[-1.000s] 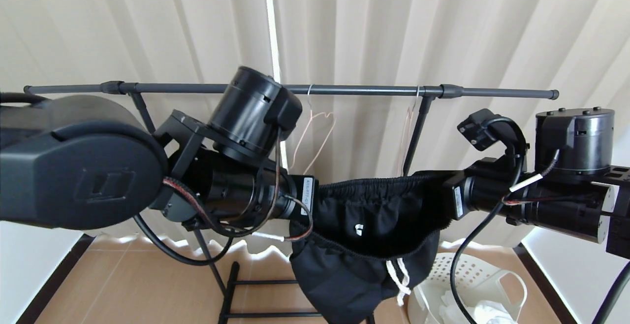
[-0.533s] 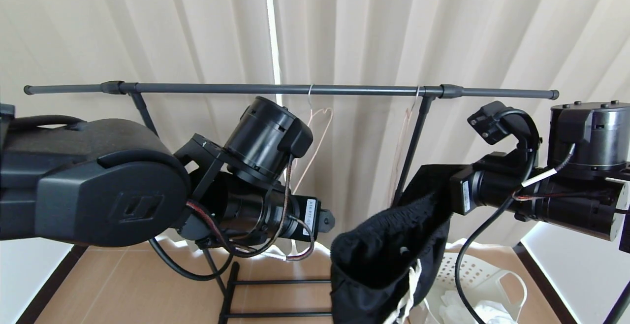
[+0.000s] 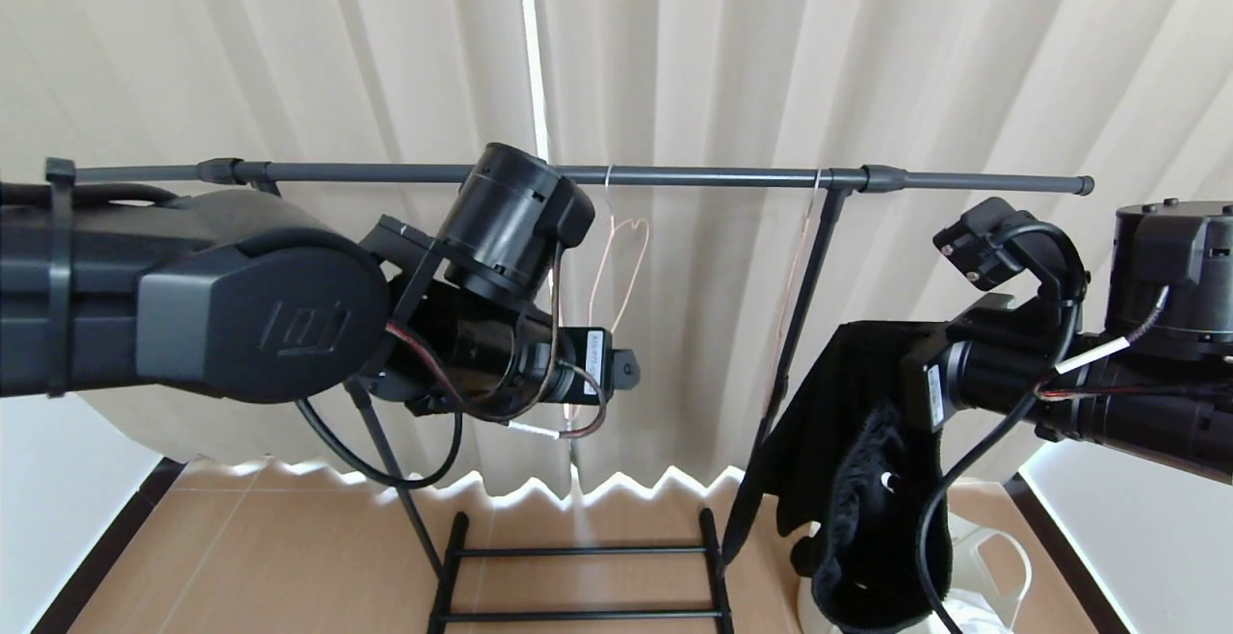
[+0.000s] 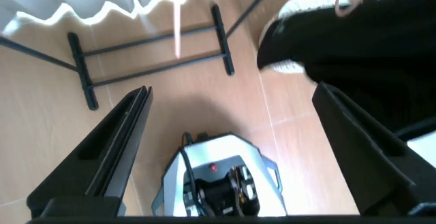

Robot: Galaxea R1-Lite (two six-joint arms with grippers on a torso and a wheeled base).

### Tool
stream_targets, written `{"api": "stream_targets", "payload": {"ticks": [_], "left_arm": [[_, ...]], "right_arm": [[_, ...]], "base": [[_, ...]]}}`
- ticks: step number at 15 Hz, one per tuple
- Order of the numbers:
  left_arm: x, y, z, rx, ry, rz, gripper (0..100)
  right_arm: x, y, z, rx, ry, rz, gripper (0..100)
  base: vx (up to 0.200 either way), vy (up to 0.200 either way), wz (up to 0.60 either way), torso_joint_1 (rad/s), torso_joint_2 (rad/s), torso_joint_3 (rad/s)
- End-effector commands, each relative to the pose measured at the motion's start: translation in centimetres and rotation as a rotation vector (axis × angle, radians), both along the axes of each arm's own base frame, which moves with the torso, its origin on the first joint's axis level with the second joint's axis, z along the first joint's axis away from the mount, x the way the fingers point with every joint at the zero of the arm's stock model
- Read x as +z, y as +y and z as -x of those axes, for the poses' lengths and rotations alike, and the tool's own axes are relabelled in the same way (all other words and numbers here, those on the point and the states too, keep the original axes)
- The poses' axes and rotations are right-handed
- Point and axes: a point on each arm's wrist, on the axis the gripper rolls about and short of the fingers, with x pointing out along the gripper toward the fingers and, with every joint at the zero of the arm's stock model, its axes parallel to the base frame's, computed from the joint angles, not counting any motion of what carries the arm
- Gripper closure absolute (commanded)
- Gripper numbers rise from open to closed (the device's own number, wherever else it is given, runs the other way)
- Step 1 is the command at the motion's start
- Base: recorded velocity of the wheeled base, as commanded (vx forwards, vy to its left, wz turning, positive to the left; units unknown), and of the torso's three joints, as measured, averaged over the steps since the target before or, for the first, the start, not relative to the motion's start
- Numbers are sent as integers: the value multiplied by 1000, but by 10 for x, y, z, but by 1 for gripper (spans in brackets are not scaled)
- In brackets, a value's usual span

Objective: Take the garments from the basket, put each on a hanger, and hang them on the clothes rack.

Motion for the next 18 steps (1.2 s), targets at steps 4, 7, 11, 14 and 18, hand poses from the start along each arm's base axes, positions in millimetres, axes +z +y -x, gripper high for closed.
{"api": "stream_targets", "payload": {"ticks": [4,7,11,14,18], "left_arm": [[-19,-15,-57,56,-65,-90,0],[-27,-17,-80,67,-90,-99,0],[-38,-14,-112,83,-144,-107,0],[-49,-16,-127,99,-151,-103,0],[-58,-20,-137,105,-189,-78,0]], "right_arm": [[4,-7,16,26,-53,52,100],[4,-8,19,36,-69,76,100],[5,-10,22,38,-77,80,100],[5,-10,22,38,-77,80,100],[3,-9,20,39,-68,84,100]], "base": [[0,0,0,0,0,0],[0,0,0,0,0,0],[0,0,0,0,0,0],[0,0,0,0,0,0],[0,0,0,0,0,0]]}}
